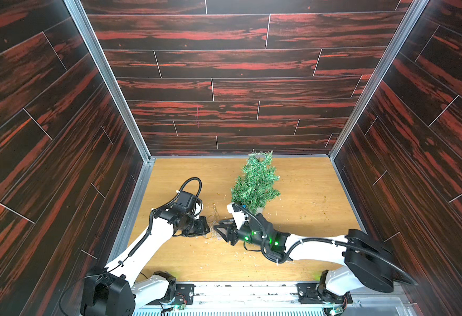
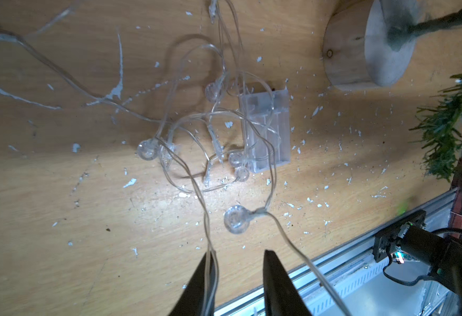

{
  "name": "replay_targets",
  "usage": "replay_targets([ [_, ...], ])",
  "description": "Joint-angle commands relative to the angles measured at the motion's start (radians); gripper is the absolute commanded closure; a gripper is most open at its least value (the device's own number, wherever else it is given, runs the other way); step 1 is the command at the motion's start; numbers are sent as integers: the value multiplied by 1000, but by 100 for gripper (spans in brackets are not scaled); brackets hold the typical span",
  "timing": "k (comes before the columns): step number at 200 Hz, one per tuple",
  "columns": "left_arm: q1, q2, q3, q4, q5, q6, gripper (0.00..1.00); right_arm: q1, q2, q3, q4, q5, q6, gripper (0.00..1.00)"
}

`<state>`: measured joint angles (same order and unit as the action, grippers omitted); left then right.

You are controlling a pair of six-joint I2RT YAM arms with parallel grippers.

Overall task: Remove string lights from the small christmas tree
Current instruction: Place the light string at the center of the board.

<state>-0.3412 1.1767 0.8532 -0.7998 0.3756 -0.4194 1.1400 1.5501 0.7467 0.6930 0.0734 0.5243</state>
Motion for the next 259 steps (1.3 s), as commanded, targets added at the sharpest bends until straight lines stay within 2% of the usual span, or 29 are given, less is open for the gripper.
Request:
replay_targets([
  [1,-1,-23,10,-24,7,10,68,4,58,57,4,24,-31,57],
  [103,1,-14,49,-46,-23,21,68,4,108,80,11,-14,-54,65],
  [200,1,6,58,-50,3,27,68,3,161,161,-55,-5,-101,66],
  [259,2,-7,59,-75,-28,41,66,3,142,181,-87,30,-104,97],
])
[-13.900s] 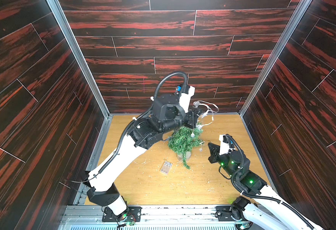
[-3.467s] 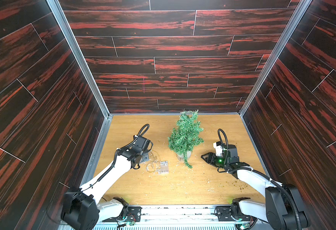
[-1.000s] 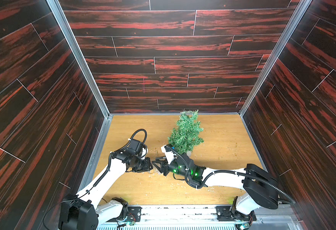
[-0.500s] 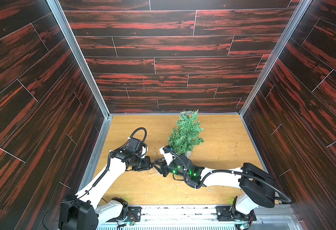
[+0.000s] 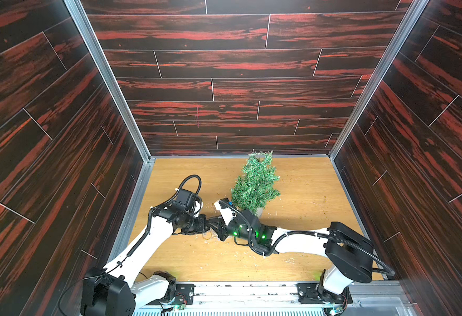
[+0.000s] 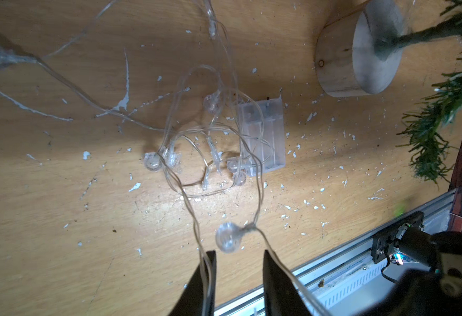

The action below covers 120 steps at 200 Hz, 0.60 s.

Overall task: Remove string lights from the small christmas tree
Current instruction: Place the light string at the center of the board.

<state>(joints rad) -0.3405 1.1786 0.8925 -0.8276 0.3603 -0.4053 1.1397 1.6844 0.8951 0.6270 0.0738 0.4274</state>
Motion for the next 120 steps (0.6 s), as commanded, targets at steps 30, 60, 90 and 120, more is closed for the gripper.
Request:
replay_targets([
  [30,2,-7,19,-58,-12,53,65,2,10,101,-111,59,-13,100],
  [60,2,-20,22,-60,-6,68,63,-20,54,191,-225,81,29,100],
  [90,1,-38,22,-46,-6,70,62,-50,88,265,-318,75,81,100],
  [120,3,-43,32,-45,-17,68,60,-63,129,337,-426,76,101,100],
])
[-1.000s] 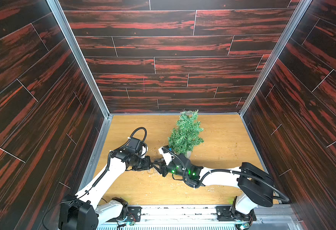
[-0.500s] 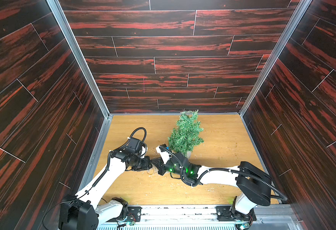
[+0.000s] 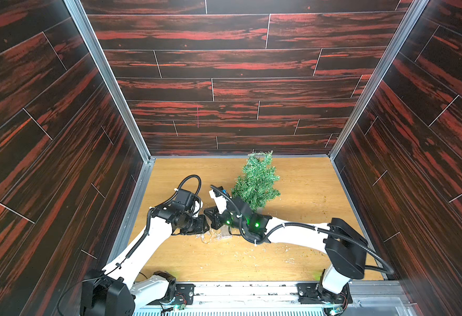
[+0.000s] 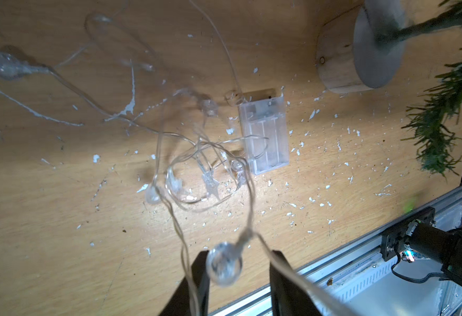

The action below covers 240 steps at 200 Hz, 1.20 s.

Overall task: Remove string lights from the small christmas tree
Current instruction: Place the light string at the center of the board.

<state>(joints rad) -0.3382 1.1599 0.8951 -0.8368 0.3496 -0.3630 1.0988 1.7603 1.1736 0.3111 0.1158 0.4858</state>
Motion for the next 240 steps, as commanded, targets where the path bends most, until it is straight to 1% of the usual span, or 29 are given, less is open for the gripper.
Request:
replay_targets([
  [1,1,-25,30,-36,-6,25,60,-22,54,60,-113,35,43,100],
  [27,12,-37,40,-38,-58,12,57,-28,48,33,-124,38,63,100],
  [48,25,-52,48,-45,-169,-18,57,-30,28,5,-133,62,66,100],
  [57,33,-58,50,-44,-196,-24,57,-32,25,2,-147,72,65,100],
  [107,47,-76,58,-32,-186,-21,56,-43,18,0,-171,70,71,100],
  [122,50,-82,62,-29,-137,-6,58,-44,21,5,-184,71,74,100],
  [138,50,-86,50,-2,-49,10,61,-44,12,1,-172,62,73,100],
  [149,50,-78,33,31,16,10,61,-44,-1,-2,-150,45,67,100],
  [164,50,-49,23,31,95,37,62,-43,-18,12,-135,26,55,100],
  [199,50,16,39,-15,161,76,62,-44,-48,57,-141,13,35,100],
  [222,50,13,35,-3,199,81,61,-46,-37,111,-187,26,19,100],
  [240,50,-3,37,5,223,85,61,-65,-15,140,-214,19,36,100],
])
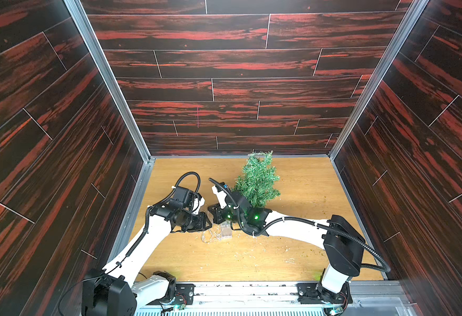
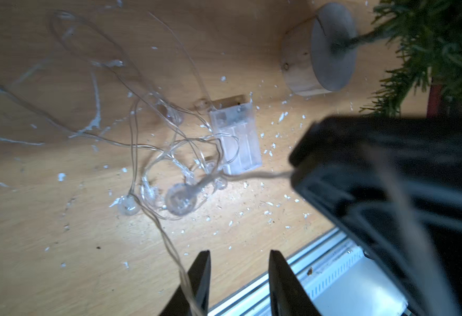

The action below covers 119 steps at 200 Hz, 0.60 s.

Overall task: Remove string lights from the small christmas tree
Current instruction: Place the light string at the center of the board.

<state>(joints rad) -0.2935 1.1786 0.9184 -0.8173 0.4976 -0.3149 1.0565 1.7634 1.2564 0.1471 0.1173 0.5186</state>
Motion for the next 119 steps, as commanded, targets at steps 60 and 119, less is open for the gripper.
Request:
replay_targets([
  [60,10,-75,52,-14,-7,25,58,-62,3,49,-111,-15,63,100],
  [119,54,-100,118,-51,-182,0,53,-62,-54,-21,-121,10,78,100],
])
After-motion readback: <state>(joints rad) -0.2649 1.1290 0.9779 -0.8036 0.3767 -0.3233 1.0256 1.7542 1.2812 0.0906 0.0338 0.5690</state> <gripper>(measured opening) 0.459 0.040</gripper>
